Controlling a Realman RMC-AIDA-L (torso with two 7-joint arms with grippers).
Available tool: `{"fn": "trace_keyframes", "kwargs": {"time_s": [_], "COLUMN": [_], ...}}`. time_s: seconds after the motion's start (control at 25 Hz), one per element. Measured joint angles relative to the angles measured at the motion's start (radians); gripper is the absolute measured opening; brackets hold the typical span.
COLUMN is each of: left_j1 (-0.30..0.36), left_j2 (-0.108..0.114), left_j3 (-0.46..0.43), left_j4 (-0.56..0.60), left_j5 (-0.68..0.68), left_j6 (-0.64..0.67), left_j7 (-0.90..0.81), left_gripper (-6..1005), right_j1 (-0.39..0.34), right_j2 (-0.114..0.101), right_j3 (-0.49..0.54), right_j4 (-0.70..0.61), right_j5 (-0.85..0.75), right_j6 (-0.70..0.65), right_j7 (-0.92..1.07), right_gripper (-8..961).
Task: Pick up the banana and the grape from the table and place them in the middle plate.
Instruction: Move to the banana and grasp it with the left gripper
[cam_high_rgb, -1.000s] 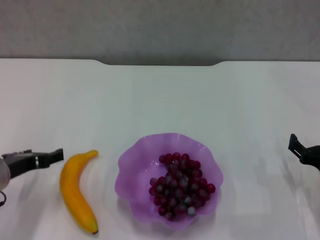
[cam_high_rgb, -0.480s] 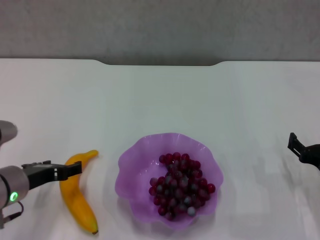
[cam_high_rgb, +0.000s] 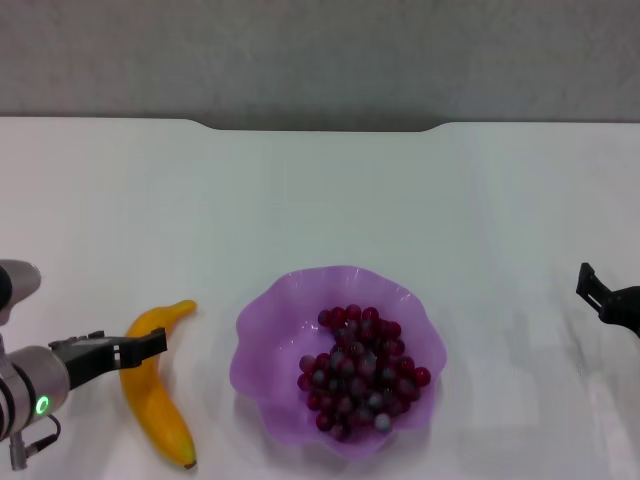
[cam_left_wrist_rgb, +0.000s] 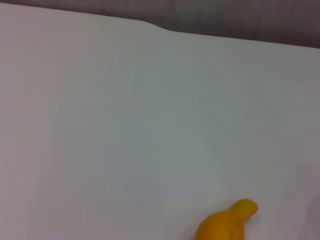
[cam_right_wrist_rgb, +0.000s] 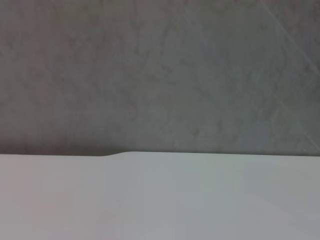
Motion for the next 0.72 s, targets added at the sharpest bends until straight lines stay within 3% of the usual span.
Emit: {"fn": "trace_keyframes", "kwargs": {"time_s": [0.4, 0.72], "left_j1": [-0.012, -0.018], "left_j2": [-0.001, -0.003], "left_j3": [0.109, 0.135], "left_j4": [0.060, 0.136], "left_j5": [0.000, 0.000], "left_j6": [0.104, 0.219], "left_j7": [-0.002, 0.003], "left_gripper": [895, 893], "right_j1": [0.001, 0.000], "right_j2": [-0.001, -0.001], "right_j3": [0.004, 0.000], "right_j4": [0.003, 0.007], "right_j5": [0.000, 0.000], "right_j6": [-0.003, -0.003], "right_j7": [0.000, 0.000], "right_gripper": [880, 880]}}
